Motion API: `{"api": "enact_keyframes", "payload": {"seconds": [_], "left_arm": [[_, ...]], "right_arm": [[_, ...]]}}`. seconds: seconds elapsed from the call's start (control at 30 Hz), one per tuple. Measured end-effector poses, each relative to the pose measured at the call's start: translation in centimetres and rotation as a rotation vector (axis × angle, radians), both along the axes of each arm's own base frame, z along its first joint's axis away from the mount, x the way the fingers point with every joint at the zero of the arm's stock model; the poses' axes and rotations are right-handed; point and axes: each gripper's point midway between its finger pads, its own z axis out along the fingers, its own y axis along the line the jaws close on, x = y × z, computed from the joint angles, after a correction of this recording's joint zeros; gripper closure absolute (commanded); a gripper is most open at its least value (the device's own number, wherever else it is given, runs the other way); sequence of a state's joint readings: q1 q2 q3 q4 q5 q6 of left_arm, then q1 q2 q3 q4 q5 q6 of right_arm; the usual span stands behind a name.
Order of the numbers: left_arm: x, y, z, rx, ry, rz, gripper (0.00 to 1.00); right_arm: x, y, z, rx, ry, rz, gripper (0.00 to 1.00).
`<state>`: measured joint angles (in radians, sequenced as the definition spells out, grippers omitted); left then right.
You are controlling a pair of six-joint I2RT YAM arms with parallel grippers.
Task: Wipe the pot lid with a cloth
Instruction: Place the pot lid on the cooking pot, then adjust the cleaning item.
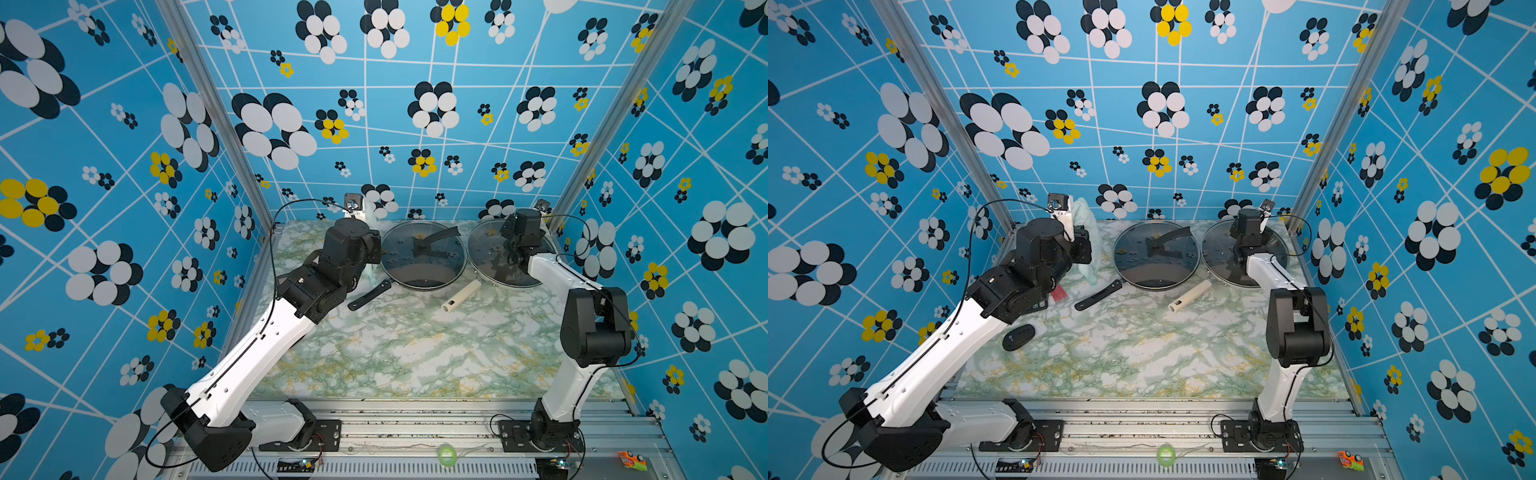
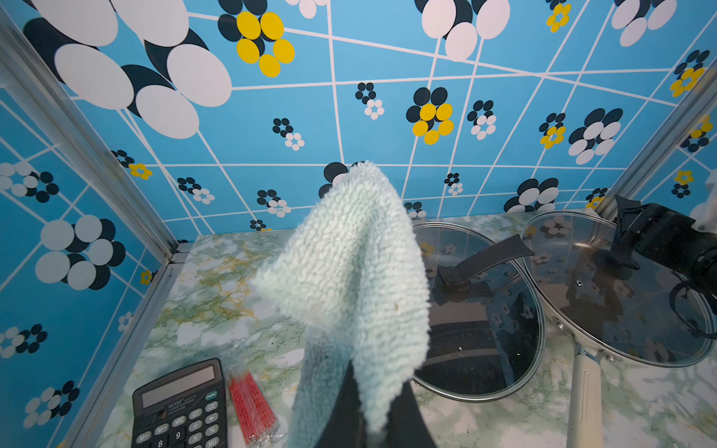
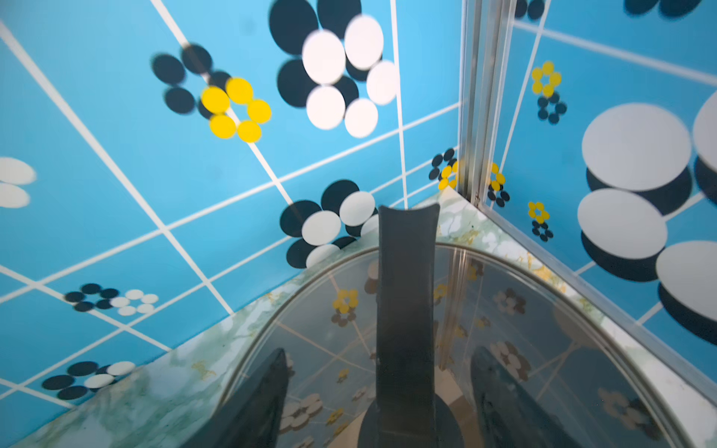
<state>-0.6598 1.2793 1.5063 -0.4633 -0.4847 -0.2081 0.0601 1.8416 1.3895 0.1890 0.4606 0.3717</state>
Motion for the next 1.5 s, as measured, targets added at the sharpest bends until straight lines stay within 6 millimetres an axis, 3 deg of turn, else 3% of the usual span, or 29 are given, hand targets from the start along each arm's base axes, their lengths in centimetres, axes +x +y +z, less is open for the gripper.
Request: {"api": "enact_keyframes", "payload": {"seconds": [0.17,0.33,0.4,0.47,0.57,0.67,0.77,0.93,1.07,1.27,1.5], "left_arm": [[0.9,-0.5,-0.6,-0.022,0.014,-0.039,1.0],[2.2,-1.2,-2.0,-0.079,0.043,-0.086,1.0],[3.0,-1.7,-2.8,-0.109,0.064,-0.107,1.0],[4.0,-2.5,-3.8,-0.131,0.09,-0.137,1.0],[5.1,-4.1,-5.7,-0.149,0.146,-0.186,1.0],[5.4,-5.7,-7.0,-0.167,0.19,-0.247,1.0],[5.1,-6.9,-7.1,-0.211,0.214,-0.313,1.0],[4.9,-7.7,-5.7,-0.329,0.227,-0.406,1.0],[4.4,-8.1,-4.4,-0.438,0.255,-0.497,1.0],[3.2,-9.5,-1.9,-0.553,0.294,-0.641,1.0],[2.4,-10.8,-1.2,-0.606,0.34,-0.732,1.0]], "right_arm": [[-2.6,0.6,6.1,-0.002,-0.075,0.04,0.13],[-6.0,2.9,9.0,0.07,-0.093,0.125,0.1],[-7.5,5.2,8.9,0.107,-0.091,0.18,0.08],[-9.3,8.9,8.2,0.156,-0.073,0.265,0.01],[-11.9,15.1,6.9,0.234,-0.031,0.4,0.01],[-14.7,20.6,6.2,0.296,-0.001,0.519,0.01],[-17.1,24.1,6.3,0.356,0.015,0.606,0.01],[-19.3,27.0,7.5,0.403,-0.001,0.682,0.01],[-21.4,30.4,9.5,0.398,-0.052,0.832,0.01],[-20.6,30.7,10.9,0.368,-0.094,0.939,0.01],[-21.2,33.6,12.4,0.251,-0.089,1.137,0.01]]}}
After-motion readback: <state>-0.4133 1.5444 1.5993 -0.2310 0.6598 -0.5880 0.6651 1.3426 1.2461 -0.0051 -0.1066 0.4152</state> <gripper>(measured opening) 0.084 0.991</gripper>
